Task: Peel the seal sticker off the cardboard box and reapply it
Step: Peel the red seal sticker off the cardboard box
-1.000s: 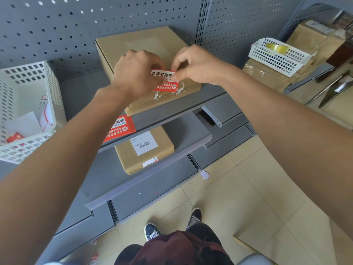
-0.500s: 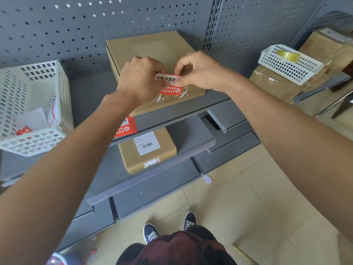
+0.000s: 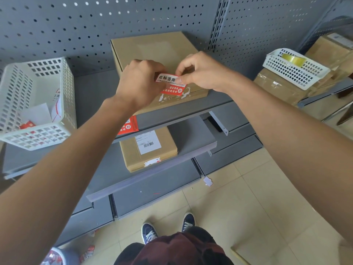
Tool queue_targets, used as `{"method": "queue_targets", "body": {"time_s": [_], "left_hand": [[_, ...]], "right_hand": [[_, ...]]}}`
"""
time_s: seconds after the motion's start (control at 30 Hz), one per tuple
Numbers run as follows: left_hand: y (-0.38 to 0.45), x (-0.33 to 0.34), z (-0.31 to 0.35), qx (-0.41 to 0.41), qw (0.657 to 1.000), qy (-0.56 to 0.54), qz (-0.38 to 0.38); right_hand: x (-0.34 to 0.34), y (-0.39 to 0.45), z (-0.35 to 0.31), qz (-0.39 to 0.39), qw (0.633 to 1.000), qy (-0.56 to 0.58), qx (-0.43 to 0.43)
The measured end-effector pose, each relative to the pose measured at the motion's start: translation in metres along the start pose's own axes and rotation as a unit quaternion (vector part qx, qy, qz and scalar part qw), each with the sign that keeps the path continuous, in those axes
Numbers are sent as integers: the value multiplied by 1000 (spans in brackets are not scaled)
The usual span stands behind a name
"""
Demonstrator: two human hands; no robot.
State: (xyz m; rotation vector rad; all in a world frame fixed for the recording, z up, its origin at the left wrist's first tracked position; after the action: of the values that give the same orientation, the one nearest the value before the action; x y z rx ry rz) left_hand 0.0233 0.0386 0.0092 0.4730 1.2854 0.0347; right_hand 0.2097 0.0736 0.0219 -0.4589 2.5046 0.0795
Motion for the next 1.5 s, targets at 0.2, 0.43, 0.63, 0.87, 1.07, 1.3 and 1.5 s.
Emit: {"method": "queue_targets", "body": {"time_s": [0.2,0.43,0.63,0.87,1.07,1.3,1.5], "left_hand": [[-1,2,-3,-15,1000,8,6],[2,2,-1,7,997,77,-9],[1,0,0,27,996,86,-11],[-2,1,-4,13,998,68,8],[-1,5,-5,-16,999,49,9],[-1,6,-3,9,996,84,5],[-3,3,0,20,996,91,1]], "right_hand": [[0,1,1,0,1000,3,-1],[2,-1,-1,4,999,36,-15],[4,-1,-2,-2,1000,23,-13],[5,0,-1,12,999,47,-5],[6,1,1,17,998,54,-1],[7,1,1,31,998,57,-3],[8,0,6,31,997,67,-3]]}}
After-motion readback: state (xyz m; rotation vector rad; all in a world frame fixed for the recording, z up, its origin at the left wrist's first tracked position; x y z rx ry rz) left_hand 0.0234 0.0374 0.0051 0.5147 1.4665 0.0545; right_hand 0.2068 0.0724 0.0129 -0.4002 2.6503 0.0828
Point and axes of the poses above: each hand's wrist, its own y-axis towards the middle knuckle, its own x-axis out of the palm, z = x × y, the point moved 2 cm from there along y, towards the middle knuckle, and after that the axes turned 14 degrees about y, right-handed, at the moved point
